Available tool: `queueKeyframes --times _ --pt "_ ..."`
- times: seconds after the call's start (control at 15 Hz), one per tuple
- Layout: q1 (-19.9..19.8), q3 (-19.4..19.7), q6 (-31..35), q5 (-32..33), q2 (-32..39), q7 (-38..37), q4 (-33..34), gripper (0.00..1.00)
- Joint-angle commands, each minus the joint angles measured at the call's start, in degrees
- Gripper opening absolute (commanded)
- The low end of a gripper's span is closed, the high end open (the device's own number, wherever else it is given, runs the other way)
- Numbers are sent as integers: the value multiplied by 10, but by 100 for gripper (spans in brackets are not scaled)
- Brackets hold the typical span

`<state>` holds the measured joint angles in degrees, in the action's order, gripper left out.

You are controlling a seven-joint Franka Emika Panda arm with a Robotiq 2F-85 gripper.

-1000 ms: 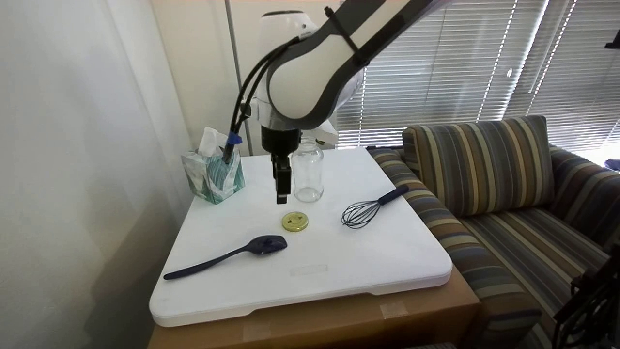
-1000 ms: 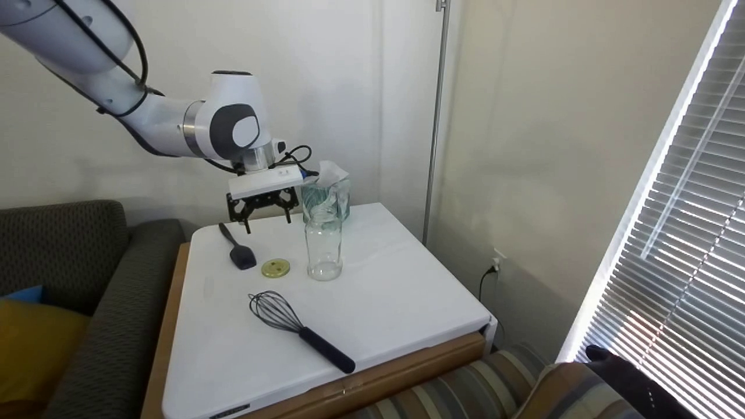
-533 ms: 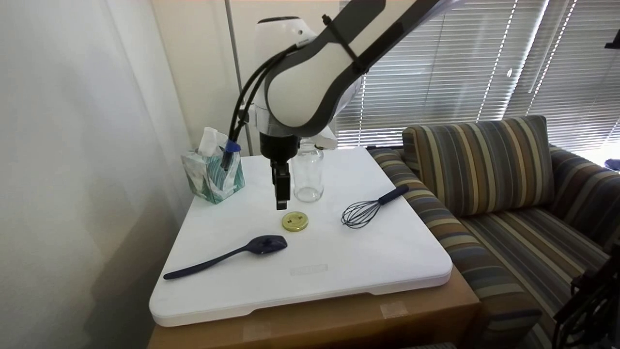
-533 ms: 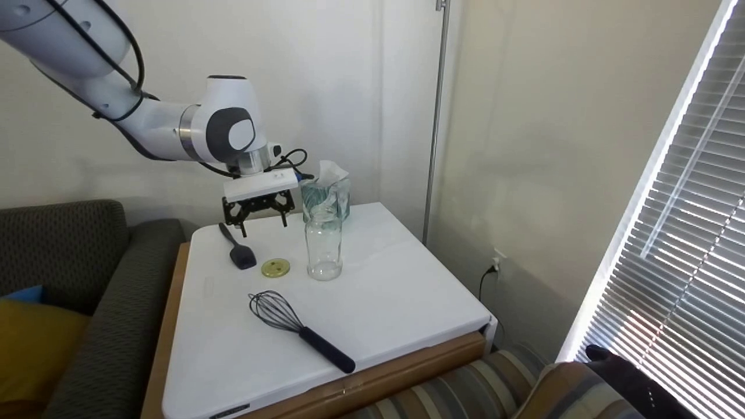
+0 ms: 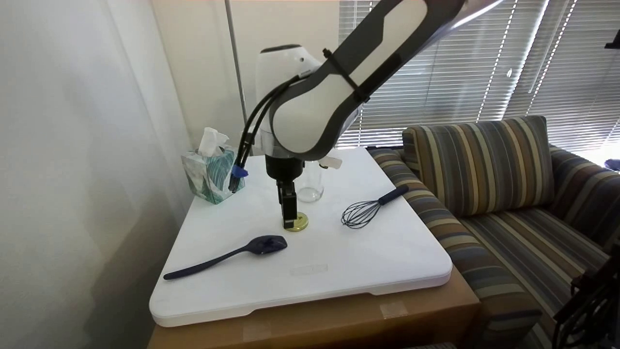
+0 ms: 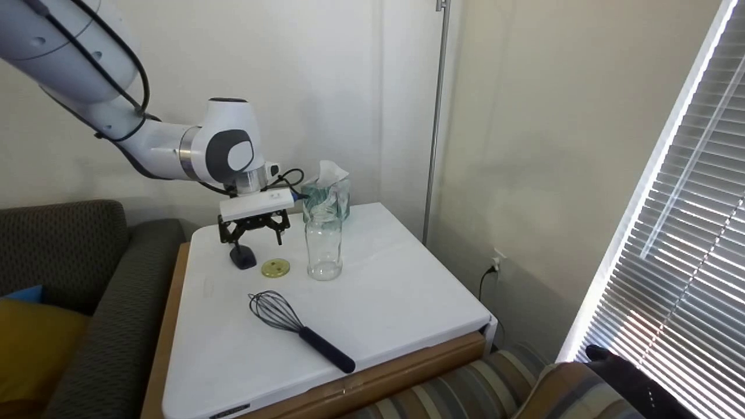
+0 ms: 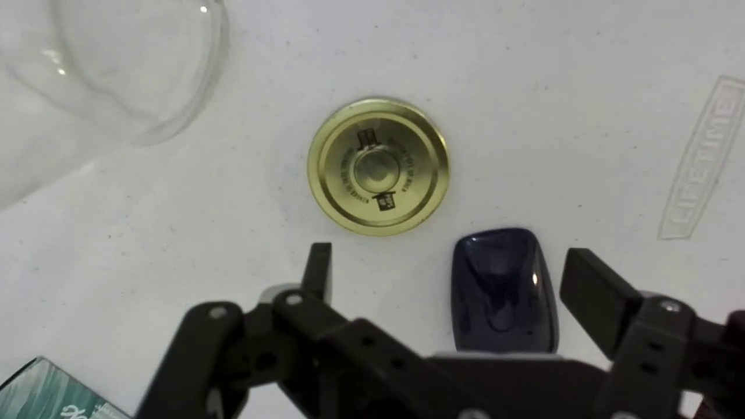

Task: Put the lid on top of the glass jar

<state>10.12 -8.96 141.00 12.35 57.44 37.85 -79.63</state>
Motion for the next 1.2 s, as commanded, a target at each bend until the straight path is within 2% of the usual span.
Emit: queueKeyframes --times 0.0,0.2,0.4,0.67,1.13 --pt "17 22 21 30 8 -38 -3 100" --pt "36 48 21 64 10 -87 -5 100" --pt "39 51 27 82 18 -114 -6 100" --pt "28 42 42 76 35 -129 -2 100" --pt "14 58 65 74 46 -153 1 100"
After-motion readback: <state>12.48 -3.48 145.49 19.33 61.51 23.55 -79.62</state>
